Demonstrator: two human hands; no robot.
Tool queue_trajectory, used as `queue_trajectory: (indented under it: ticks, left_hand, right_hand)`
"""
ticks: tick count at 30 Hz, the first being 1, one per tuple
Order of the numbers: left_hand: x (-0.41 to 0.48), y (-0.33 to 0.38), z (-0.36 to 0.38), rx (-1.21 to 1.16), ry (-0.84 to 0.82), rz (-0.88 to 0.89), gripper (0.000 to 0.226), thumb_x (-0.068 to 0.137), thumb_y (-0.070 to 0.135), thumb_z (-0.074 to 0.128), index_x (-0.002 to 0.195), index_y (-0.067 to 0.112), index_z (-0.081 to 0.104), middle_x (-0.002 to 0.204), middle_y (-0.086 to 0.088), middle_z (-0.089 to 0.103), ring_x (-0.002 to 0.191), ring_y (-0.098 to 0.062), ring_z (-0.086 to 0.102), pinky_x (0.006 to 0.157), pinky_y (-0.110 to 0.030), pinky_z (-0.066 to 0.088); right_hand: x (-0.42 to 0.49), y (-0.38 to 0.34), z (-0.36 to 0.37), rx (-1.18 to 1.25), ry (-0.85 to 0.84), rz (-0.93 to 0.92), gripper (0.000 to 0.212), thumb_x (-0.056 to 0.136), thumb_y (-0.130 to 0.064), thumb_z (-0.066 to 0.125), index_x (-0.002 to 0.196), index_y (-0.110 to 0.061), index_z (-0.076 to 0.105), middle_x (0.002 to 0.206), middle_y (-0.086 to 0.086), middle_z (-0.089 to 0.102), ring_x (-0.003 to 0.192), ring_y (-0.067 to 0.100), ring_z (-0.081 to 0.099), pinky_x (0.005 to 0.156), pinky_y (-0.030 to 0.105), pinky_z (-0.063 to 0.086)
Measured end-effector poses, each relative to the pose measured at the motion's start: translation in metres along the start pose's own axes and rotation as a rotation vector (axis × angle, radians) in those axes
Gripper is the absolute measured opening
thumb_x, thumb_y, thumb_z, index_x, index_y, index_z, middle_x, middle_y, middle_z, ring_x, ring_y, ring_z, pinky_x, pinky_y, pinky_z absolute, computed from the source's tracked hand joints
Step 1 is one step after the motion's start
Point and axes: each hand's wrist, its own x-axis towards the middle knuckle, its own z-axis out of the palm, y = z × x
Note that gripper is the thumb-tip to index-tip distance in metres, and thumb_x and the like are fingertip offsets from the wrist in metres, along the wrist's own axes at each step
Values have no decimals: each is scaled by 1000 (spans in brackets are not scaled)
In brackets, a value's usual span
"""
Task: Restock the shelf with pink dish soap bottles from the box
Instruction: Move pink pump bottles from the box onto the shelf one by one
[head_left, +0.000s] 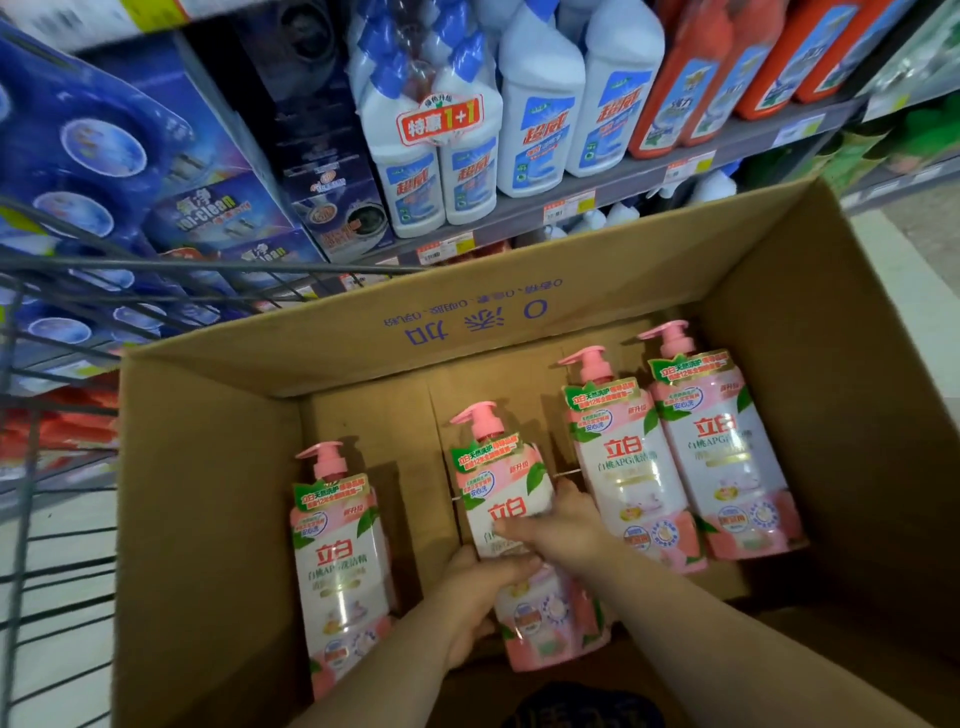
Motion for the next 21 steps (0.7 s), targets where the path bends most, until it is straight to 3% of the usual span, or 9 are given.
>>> queue_trajectory:
  ticks: [3,5,7,11,13,16,19,21]
  left_hand:
    - [-24,9,-1,0,-45,127,34,76,8,75,107,20,65,98,-6,75,96,-28,69,92,-49,51]
    - [-44,18,0,-3,-53,213,34,78,4,73,107,19,65,97,-6,75,93,-26,70,85,-42,56]
    - [-65,27,2,-1,-47,286,36,77,5,74,109,18,64,97,-5,75,91,-24,71,81,-38,57]
    - [-106,47,6,9,-10,403,34,77,10,75,107,19,63,90,1,76,83,-17,73,62,-25,56]
    - [-128,59,8,11,29,463,30,76,11,76,103,19,64,88,1,76,80,-17,73,61,-25,56]
    - [-162,74,8,11,88,584,28,75,15,77,101,17,66,87,3,76,79,-17,73,64,-27,56]
    - [-194,86,4,-19,117,699,30,75,10,77,102,16,65,88,0,76,80,-18,73,59,-24,55]
    - [-216,93,1,-21,154,753,38,70,11,80,105,13,65,92,-5,76,85,-22,73,69,-32,57]
  right_hand:
    - [-24,-11,-6,37,1,-95,44,62,-17,87,98,-18,62,111,10,69,101,21,67,88,40,56]
    - [-42,-23,-12,18,-3,-160,41,64,-18,86,98,-18,62,109,6,71,95,15,68,82,33,57]
    - [-62,-38,-18,2,-2,-213,49,64,-21,85,107,-15,62,106,3,71,96,15,68,86,36,56]
    - [-105,-70,-31,16,-2,-338,35,66,-16,84,95,-20,66,103,6,72,95,18,68,89,42,55]
    - [-125,-86,-36,32,9,-393,35,64,-15,84,94,-16,66,105,10,69,98,24,68,90,44,55]
    - [-154,-110,-43,33,-3,-533,29,67,-8,82,90,-19,67,97,4,73,90,16,69,85,38,57]
    - [-183,-134,-45,28,-41,-636,35,69,-6,81,97,-18,65,101,3,71,95,17,68,89,35,54]
    - [-199,-147,-44,25,-71,-714,34,69,-6,80,94,-22,64,100,0,71,93,13,67,86,27,54]
